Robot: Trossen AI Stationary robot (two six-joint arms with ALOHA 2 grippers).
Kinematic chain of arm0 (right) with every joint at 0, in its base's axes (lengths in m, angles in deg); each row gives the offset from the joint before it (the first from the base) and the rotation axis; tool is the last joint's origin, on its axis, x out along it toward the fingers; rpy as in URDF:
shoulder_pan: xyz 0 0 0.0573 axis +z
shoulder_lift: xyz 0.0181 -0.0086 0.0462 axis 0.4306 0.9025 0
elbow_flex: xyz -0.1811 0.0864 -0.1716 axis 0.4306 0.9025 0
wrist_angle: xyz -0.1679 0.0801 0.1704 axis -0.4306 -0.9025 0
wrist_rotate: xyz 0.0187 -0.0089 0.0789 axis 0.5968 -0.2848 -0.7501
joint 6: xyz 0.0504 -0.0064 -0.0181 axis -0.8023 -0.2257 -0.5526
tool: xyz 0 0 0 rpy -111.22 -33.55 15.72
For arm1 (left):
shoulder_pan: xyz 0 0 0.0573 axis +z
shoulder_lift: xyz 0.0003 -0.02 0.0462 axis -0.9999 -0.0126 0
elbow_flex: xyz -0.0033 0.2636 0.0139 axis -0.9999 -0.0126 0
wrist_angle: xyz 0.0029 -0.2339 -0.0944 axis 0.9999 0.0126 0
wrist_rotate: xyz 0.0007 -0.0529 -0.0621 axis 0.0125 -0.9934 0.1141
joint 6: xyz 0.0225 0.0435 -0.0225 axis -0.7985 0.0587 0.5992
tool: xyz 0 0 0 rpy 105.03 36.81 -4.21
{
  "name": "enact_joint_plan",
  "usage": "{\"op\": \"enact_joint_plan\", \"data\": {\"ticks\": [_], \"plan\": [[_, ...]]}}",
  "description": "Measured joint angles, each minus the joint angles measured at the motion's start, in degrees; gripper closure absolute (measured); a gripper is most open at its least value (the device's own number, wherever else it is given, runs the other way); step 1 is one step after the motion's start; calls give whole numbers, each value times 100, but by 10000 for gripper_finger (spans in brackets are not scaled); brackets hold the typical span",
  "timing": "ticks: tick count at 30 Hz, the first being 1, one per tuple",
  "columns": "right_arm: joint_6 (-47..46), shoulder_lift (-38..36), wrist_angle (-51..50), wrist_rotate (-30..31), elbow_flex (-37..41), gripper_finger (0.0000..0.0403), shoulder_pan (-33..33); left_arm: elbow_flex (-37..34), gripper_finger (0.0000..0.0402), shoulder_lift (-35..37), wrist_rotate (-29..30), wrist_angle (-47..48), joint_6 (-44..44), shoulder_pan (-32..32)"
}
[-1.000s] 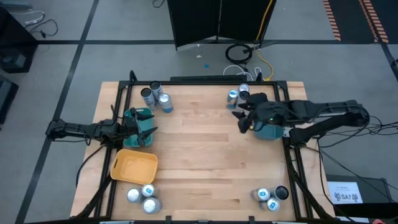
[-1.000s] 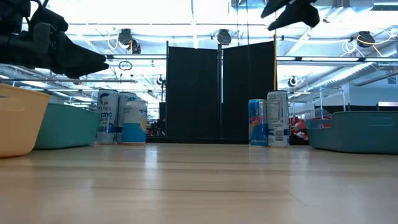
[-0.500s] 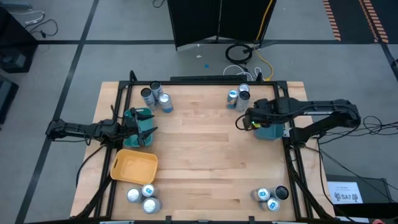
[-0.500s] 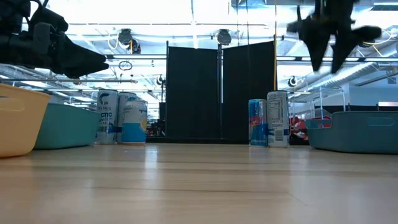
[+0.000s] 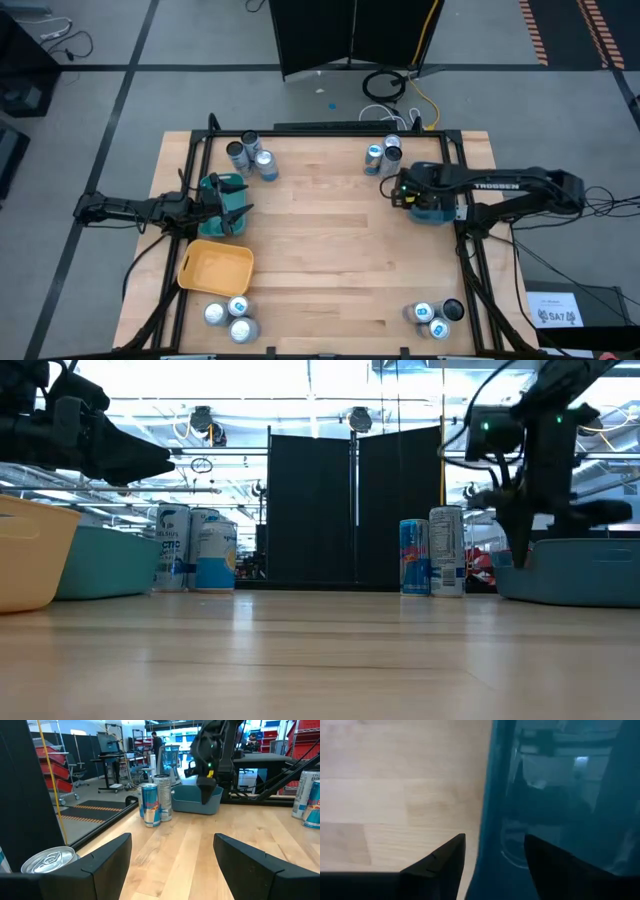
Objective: Sort soda cans
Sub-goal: Move the blue bin to the center of the table
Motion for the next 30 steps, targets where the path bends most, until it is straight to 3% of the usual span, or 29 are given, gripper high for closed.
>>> {"op": "enact_joint_plan", "data": {"ticks": [3,8,10,22,30], "plan": [[-24,98,226,-132,201,243,-12,0,111,-1,0,0,1,1],[-161,185,251,-264,270,361,141,0,111,0,0,0,1,-1],[-367,170,261,-240,264,389,286,1,111,-2,0,-2,1,1],[-2136,325,233,-222,-629,402,1750,1,111,-2,0,-1,0,1],[-2592,1917,-322,-222,-2443,402,2618,2,111,-1,0,-2,1,1]]}}
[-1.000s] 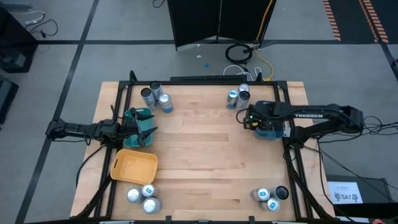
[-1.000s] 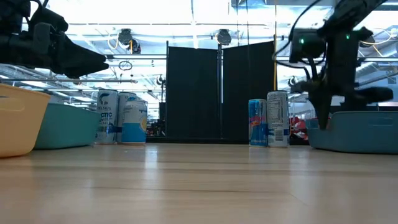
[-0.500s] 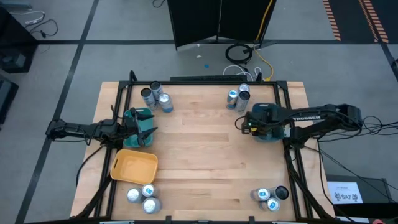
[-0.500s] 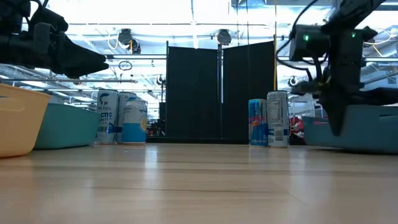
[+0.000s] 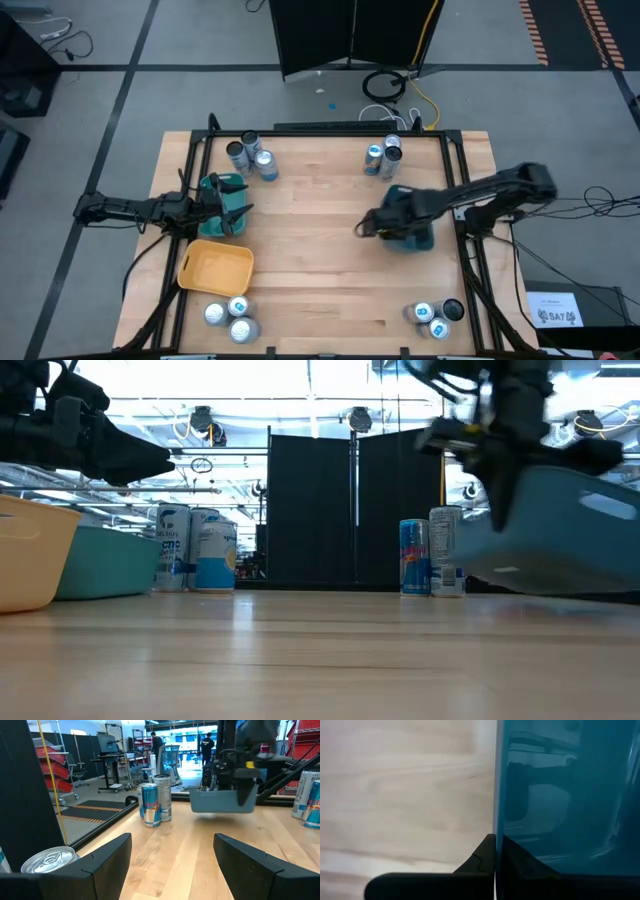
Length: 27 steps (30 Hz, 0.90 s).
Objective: Sort soda cans
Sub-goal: Move the blue bin to the center of the table
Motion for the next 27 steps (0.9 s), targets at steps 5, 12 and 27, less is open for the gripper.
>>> {"op": "enact_joint_plan", "data": {"ticks": [5,12,27], "plan": [[300,1254,-205,6,-1354,403,86,-1,111,-1,0,0,0,-1],[799,2540,13,3,-2413,403,-50,0,111,-1,0,0,-1,-1],[1348,3490,-617,-20,-3772,403,-270,0,111,0,0,0,0,0]]}}
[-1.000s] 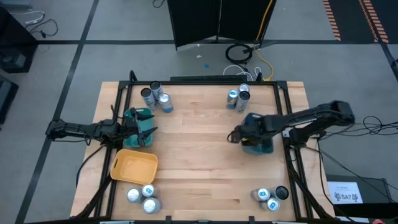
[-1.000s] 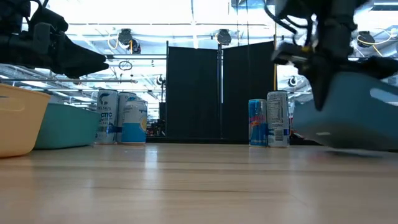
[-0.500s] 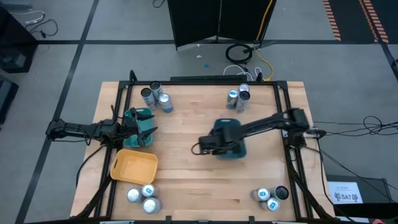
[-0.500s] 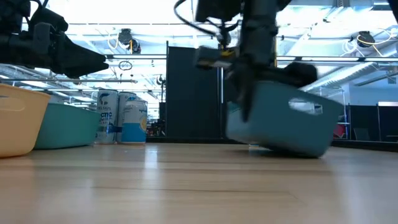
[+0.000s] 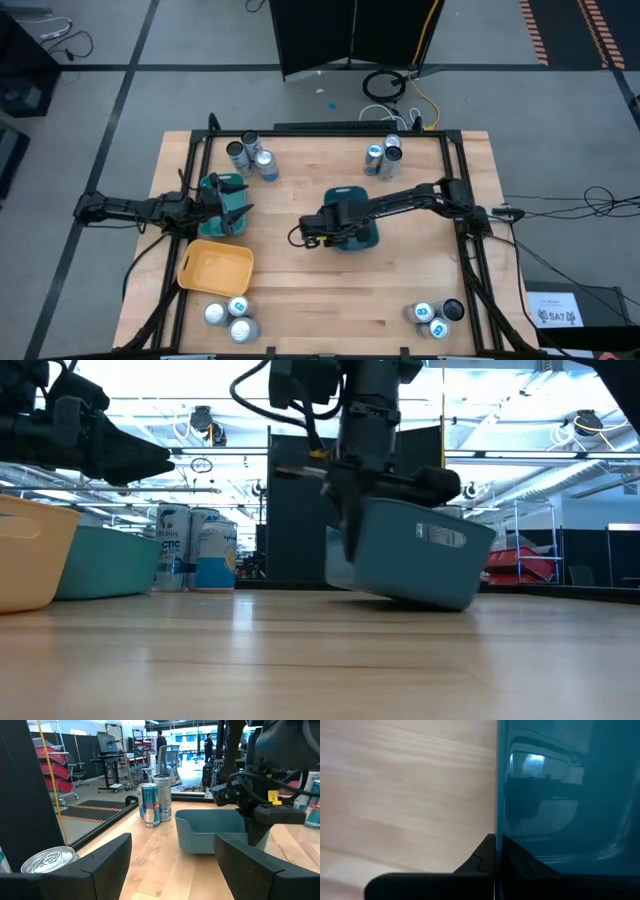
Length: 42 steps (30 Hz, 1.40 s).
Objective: Sort soda cans
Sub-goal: Move the blue bin to the center of the table, then move the yellow bin to the left side of the blue bin
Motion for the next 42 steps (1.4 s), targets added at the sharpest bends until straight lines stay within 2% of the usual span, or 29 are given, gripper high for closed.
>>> {"op": "enact_joint_plan", "data": {"ticks": [6,18,27,29,32,36,39,42], "plan": [[-533,7,-71,-9,2,385,2,-1,111,-2,0,0,0,-1],[-224,-32,51,-22,2,316,2,-1,111,-2,0,0,0,0],[192,-825,-20,177,4,284,6,-1,111,0,0,0,-19,0],[283,-1039,-61,251,4,282,42,-2,111,0,3,-10,-427,-1],[486,-1339,-65,481,4,282,121,-2,111,-2,11,-11,-1802,0],[1192,-1625,-71,609,4,282,213,0,111,-1,17,-13,-2218,-1],[1555,-1754,-71,605,4,282,216,-2,111,0,17,-17,-1927,0],[1572,-1792,-70,619,2,282,212,-1,111,0,15,-17,-622,0]]}}
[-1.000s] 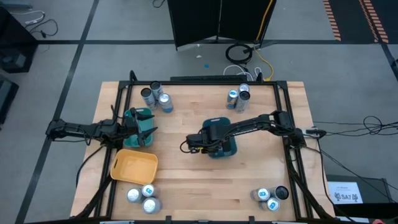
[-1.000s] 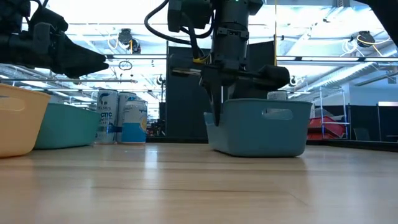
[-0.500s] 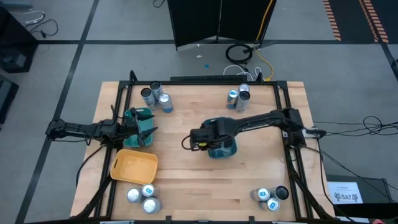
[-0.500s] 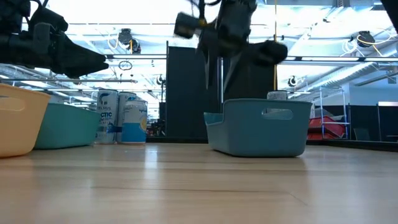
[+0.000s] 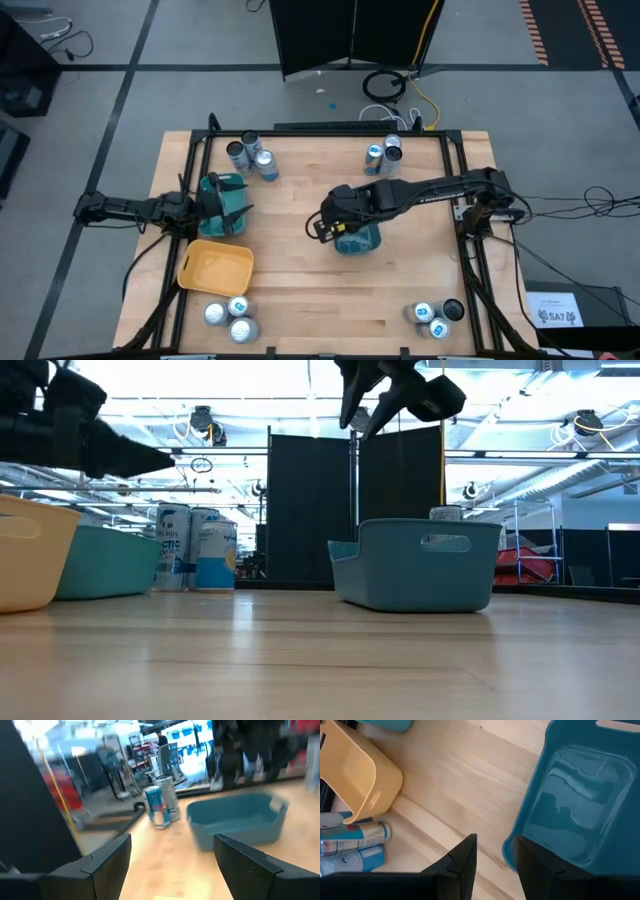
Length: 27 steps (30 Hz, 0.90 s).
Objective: Sort soda cans
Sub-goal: Move the yellow bin to the left side of the blue bin
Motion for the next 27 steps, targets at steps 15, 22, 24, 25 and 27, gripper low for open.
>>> {"op": "enact_joint_plan", "data": {"ticks": [15,22,24,25,27], "plan": [[246,52,2,7,2,282,-11,13,111,-1,-85,-167,5094,0],[258,52,4,13,2,282,-11,365,111,-2,341,-109,4815,5],[258,52,6,13,2,282,-11,534,111,-2,489,-8,4434,5],[258,52,6,13,2,282,-11,680,111,-2,540,150,4292,5],[273,52,6,17,2,282,-11,1019,111,-31,588,701,4093,4]]}}
